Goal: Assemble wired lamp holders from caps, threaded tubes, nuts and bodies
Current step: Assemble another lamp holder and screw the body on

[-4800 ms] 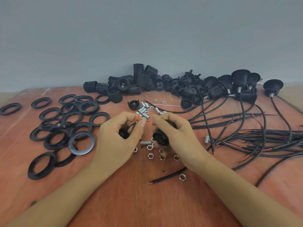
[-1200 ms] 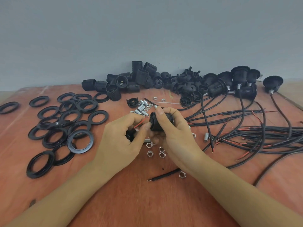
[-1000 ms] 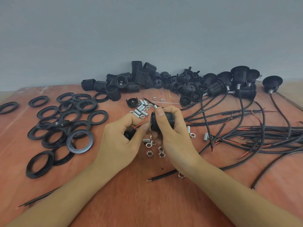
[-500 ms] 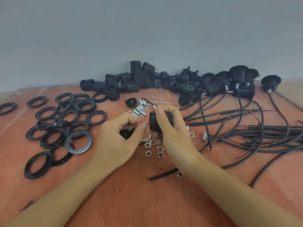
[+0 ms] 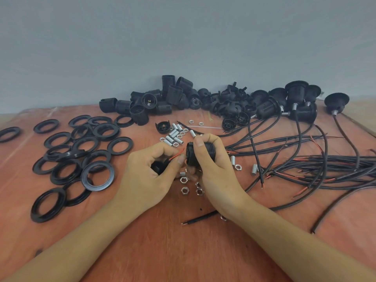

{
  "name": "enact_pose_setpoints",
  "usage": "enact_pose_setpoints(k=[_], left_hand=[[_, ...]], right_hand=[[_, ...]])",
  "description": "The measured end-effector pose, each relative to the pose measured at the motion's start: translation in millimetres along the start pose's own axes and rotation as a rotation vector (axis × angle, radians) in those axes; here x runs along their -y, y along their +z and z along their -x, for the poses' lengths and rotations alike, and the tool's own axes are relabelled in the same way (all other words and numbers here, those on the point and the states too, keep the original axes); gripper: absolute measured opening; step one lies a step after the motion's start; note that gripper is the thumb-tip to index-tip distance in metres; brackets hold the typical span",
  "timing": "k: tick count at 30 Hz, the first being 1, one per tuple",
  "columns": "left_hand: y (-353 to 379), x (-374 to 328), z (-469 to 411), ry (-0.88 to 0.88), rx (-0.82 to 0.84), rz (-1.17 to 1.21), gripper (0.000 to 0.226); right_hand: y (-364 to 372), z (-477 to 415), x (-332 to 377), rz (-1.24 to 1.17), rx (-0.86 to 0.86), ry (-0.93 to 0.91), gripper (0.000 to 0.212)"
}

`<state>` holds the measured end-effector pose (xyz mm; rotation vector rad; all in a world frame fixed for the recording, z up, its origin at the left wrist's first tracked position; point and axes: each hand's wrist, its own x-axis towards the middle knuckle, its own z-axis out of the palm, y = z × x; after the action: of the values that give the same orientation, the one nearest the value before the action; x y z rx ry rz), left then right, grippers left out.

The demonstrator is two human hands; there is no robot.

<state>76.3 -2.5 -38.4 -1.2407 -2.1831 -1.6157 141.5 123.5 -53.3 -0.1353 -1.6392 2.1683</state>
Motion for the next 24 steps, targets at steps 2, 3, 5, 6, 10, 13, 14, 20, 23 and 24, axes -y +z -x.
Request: enact_pose_setpoints(k=[2, 3, 5, 6, 10, 13, 14, 20, 23, 24], left_hand=[[1, -3, 0, 0.002, -0.007, 0.046, 0.013], [2, -5, 1, -0.006, -0.011, 0.076, 0.014], [3, -5, 1, -0.04, -0.017, 0.111, 0.011], [3, -4, 2, -0.049, -0.021, 0.105, 0.009], [4, -4, 2, 0.002, -0.019, 0.054, 0.011], [4, -4, 3, 0.011, -0.029, 0.048, 0.012], [5, -4, 3, 0.012, -0.033, 0.048, 0.013], [7, -1, 1, -0.089, -0.027, 0.106, 0.01], [6, 3, -2, -0.201, -0.075, 0.227, 0.014], [5, 5, -3, -0.233, -0.088, 0.273, 0.017]], right_hand=[[0, 1, 1, -0.059, 0.009, -0.008, 0.015], [1, 0, 3, -0.082, 0.012, -0.013, 0.016], [3, 0, 6, -0.101, 0.008, -0.02, 0.021], [4, 0, 8, -0.1, 0.003, -0.02, 0.025], [3, 2, 8, -0.036, -0.008, -0.039, 0.032], [4, 4, 9, 0.032, -0.006, -0.074, 0.034], [4, 4, 10, 0.04, -0.003, -0.075, 0.034], [2, -1, 11, -0.065, -0.046, -0.006, 0.005], [-2, -4, 13, -0.189, -0.051, 0.048, 0.017], [-2, -5, 14, -0.212, -0.054, 0.077, 0.021]])
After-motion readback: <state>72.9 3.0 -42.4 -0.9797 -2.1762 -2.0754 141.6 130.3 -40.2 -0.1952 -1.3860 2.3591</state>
